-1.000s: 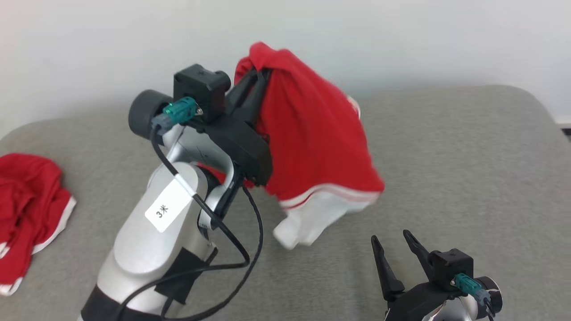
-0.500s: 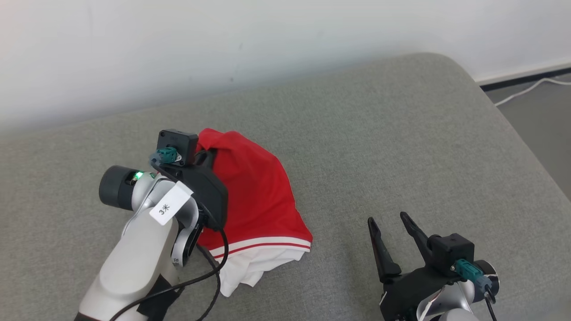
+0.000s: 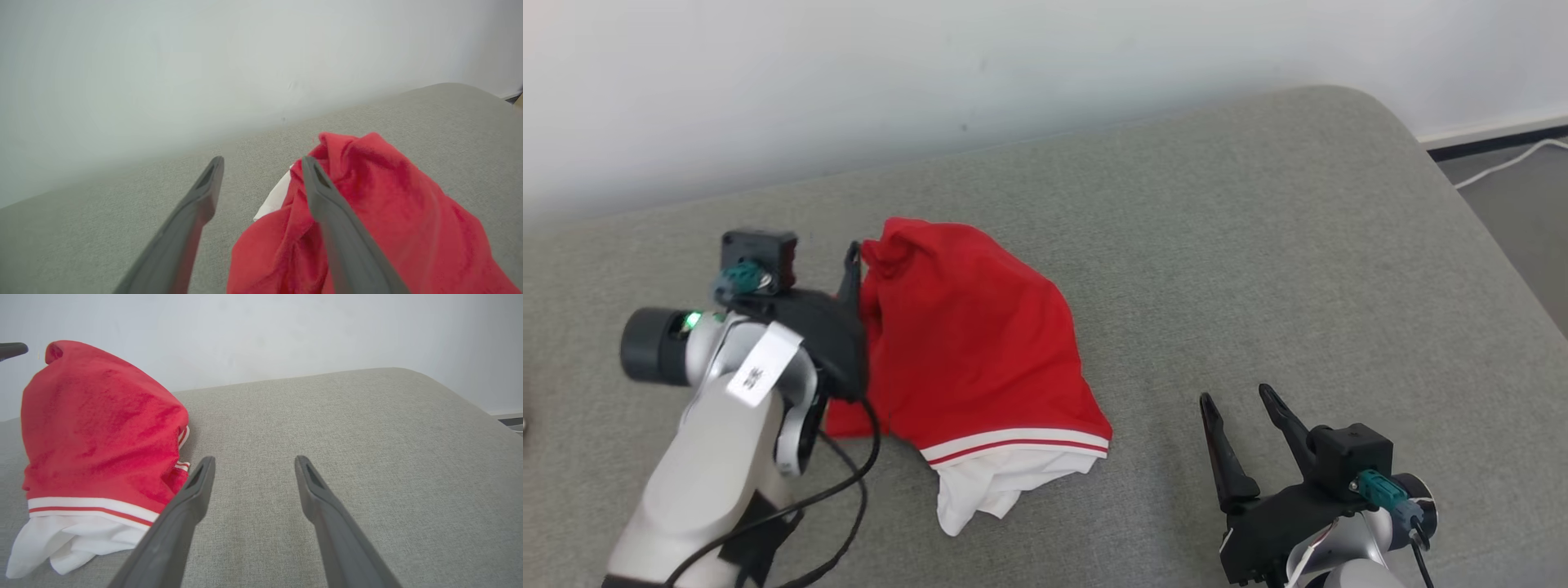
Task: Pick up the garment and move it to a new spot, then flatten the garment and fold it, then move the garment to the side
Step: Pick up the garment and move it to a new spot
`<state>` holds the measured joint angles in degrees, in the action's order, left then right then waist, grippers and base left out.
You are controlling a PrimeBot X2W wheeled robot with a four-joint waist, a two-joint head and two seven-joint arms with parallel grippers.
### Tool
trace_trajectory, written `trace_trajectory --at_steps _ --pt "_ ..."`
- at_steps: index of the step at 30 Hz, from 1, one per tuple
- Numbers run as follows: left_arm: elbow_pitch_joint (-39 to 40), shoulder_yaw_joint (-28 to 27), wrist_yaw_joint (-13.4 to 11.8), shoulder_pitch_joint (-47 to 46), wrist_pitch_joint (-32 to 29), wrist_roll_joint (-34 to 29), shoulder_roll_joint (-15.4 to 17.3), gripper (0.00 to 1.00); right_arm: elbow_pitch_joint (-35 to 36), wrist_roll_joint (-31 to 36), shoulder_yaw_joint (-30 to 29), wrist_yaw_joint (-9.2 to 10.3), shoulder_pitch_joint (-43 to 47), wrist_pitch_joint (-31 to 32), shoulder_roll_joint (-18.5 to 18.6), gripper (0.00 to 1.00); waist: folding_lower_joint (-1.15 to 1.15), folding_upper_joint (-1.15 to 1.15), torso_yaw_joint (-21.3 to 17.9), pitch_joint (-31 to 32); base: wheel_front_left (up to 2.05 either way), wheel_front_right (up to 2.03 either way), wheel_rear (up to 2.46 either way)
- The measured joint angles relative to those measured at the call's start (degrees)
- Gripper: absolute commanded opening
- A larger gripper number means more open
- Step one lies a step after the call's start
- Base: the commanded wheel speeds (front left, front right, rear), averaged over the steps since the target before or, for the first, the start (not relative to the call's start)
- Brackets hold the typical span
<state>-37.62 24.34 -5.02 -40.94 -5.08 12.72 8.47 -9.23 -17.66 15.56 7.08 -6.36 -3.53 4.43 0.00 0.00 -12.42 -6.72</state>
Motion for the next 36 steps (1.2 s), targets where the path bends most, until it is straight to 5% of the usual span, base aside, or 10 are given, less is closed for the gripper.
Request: trace_trajectory --at_steps 6,15,36 --pt "1.3 0.3 1.6 7.3 1.7 0.7 3.1 1.00 -0.5 0.0 -0.1 0.00 0.3 -0.1 0.1 1.00 0.00 0.00 1.8 1.1 0.00 0.00 0.00" --pt "0.3 2.0 4.1 16.2 1.6 3.6 2.1 1.00 -0.7 -0.1 0.9 -0.05 1.5 -0.4 0.3 1.00 -0.01 0.00 3.9 2.7 0.00 0.00 0.00" --pt "-3.6 1.9 4.5 12.4 -1.5 3.9 2.0 0.96 0.0 -0.1 1.5 -0.55 -0.3 0.0 0.2 1.00 0.00 0.00 -0.5 -1.8 0.00 0.00 0.00"
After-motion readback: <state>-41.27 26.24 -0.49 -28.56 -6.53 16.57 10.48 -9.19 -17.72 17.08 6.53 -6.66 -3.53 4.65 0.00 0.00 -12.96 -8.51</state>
